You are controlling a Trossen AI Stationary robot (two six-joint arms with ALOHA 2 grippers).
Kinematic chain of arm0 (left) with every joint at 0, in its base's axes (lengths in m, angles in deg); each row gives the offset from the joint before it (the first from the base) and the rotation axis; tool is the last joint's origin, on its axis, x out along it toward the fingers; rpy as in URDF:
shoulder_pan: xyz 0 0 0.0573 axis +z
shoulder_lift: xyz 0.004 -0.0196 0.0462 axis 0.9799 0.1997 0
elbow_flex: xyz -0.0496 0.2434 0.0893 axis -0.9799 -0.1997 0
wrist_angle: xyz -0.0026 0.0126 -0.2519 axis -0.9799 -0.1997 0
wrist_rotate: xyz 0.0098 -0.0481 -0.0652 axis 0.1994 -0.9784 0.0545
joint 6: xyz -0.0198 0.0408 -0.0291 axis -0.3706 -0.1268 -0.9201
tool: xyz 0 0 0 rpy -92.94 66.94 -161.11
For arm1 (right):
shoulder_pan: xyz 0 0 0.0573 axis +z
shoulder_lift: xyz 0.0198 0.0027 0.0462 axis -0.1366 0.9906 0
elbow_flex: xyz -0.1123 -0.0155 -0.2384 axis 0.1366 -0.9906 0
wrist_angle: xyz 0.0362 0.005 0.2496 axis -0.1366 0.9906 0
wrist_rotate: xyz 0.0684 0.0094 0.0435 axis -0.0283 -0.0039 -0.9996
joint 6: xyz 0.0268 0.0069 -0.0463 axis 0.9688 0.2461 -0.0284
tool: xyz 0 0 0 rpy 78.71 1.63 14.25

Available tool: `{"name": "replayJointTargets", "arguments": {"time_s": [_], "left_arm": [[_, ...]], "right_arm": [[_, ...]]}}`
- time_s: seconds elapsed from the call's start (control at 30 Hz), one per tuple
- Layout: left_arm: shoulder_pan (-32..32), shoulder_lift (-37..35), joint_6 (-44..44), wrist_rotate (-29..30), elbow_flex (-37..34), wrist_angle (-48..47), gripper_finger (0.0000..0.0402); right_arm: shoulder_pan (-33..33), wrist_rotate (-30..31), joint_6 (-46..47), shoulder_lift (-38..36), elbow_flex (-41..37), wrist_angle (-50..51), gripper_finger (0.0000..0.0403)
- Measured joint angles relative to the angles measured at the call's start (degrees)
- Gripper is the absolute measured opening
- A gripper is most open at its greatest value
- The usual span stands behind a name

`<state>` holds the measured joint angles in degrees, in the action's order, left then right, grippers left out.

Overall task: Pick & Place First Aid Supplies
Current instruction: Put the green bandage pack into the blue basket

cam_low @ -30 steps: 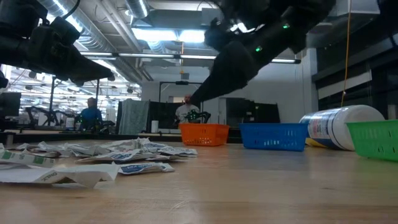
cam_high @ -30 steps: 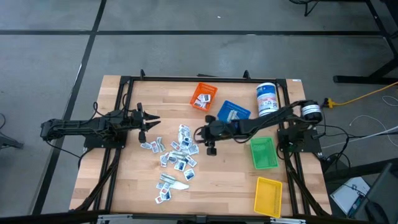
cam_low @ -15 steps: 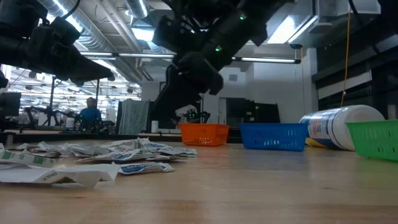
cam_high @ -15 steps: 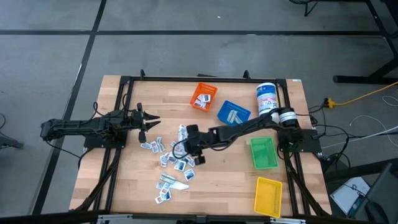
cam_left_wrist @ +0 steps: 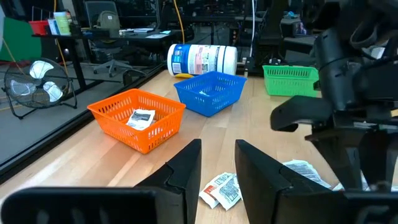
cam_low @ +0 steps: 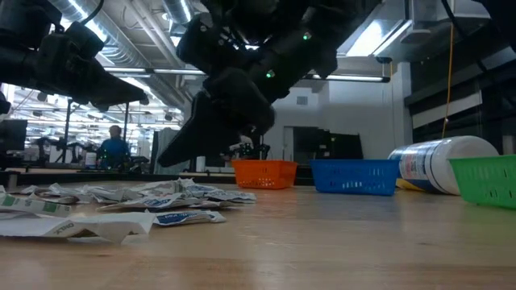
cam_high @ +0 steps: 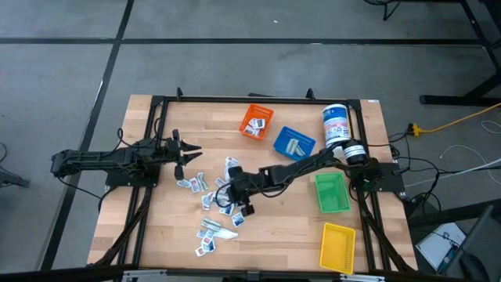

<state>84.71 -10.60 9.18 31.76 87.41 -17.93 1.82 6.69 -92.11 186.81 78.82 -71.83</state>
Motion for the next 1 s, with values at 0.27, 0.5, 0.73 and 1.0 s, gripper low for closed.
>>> {"name": "replayJointTargets", "arguments": {"time_s": [0.27,0.5,0.73,1.0], "left_arm": [[0.0,0.0,0.0,0.0,0.0,0.0,0.0093],[0.0,0.0,0.0,0.0,0.0,0.0,0.0091],[0.0,0.0,0.0,0.0,0.0,0.0,0.0092],[0.0,0.0,0.0,0.0,0.0,0.0,0.0093]], "right_arm": [[0.0,0.1,1.2,1.9,0.0,-0.4,0.0140],[-0.1,4.6,1.4,1.9,0.0,1.5,0.0135],[-0.4,4.6,3.1,1.9,0.0,3.7,0.0103],[-2.1,4.4,9.4,1.8,0.0,8.1,0.0089]]}}
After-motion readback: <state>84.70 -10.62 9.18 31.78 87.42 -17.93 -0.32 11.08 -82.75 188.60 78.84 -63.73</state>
